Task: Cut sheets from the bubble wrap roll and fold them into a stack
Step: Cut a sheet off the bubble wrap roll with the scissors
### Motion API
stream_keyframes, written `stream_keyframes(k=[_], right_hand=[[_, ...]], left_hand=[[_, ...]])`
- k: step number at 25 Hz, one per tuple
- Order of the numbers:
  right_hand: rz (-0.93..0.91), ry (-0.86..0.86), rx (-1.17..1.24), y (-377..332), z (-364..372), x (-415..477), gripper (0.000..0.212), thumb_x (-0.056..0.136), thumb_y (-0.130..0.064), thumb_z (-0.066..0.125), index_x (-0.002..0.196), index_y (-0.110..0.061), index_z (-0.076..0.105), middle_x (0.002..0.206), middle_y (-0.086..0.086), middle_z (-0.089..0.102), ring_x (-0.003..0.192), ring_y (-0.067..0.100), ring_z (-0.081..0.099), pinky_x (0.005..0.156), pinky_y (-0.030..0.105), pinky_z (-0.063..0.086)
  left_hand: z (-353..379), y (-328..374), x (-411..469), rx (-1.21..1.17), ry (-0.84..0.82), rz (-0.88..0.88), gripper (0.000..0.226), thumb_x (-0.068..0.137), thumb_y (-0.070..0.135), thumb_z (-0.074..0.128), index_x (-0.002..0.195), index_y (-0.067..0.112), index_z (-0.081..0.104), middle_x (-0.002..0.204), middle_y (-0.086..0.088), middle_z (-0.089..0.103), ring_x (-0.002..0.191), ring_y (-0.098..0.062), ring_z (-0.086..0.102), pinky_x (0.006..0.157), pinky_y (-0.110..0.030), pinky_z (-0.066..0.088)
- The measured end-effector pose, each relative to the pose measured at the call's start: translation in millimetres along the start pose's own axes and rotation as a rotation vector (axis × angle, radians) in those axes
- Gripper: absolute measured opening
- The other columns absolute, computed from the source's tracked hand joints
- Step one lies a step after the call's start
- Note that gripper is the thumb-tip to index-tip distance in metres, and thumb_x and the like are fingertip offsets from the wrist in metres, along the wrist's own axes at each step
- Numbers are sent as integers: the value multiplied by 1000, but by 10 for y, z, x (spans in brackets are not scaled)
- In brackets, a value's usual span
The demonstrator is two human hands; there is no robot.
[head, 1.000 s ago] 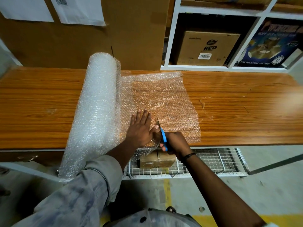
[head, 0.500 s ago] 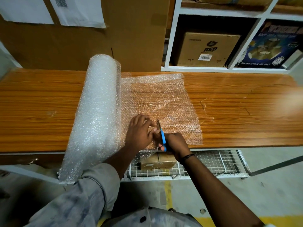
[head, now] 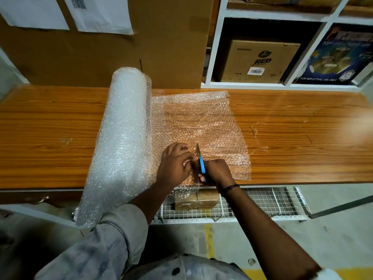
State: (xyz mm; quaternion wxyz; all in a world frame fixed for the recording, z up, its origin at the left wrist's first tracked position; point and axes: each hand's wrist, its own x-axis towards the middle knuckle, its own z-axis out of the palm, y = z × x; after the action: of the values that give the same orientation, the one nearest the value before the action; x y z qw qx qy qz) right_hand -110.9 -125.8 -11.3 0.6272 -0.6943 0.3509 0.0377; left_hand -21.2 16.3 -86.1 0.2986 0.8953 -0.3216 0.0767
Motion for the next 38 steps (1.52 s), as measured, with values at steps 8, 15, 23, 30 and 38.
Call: stream_keyframes(k=[8,15,23,30,38], right_hand=[[42,-26,82,-99,26,73,31,85,-32,76,77,-1,74,60,16,64,43,22,53,47,25,42],[27,19,-22,-104,110,174,32,86,-20,78,62,-2,67,52,11,62,41,22,52,47,26,39],[51,42,61,-30,181,127,27,86,-23,77,67,-4,72,60,13,67,43,20,57,44,22,41],[116,-148,242,-49,114,299,34,92,-36,73,78,-5,69,61,14,59,42,21,49,42,23,33],[48,-215,158,-20,-52,537,58,86,-46,76,82,12,74,67,22,65,43,24,52,42,25,32]], left_hand=[[1,-15,-2,-44,-10,1,27,86,24,71,112,31,73,130,11,57,131,-20,45,109,-47,39],[16,-91,11,-70,-51,-24,31,88,27,67,119,28,71,126,11,59,129,-19,45,109,-46,38],[-64,-111,217,-171,8,-175,11,97,37,61,104,33,68,108,17,68,104,-12,57,96,-41,46],[-88,-300,770,45,-36,-153,15,91,34,66,105,39,67,116,16,67,112,-17,53,88,-34,36],[96,-389,735,89,60,-65,12,96,37,64,103,32,71,111,11,65,113,-17,51,89,-32,26]])
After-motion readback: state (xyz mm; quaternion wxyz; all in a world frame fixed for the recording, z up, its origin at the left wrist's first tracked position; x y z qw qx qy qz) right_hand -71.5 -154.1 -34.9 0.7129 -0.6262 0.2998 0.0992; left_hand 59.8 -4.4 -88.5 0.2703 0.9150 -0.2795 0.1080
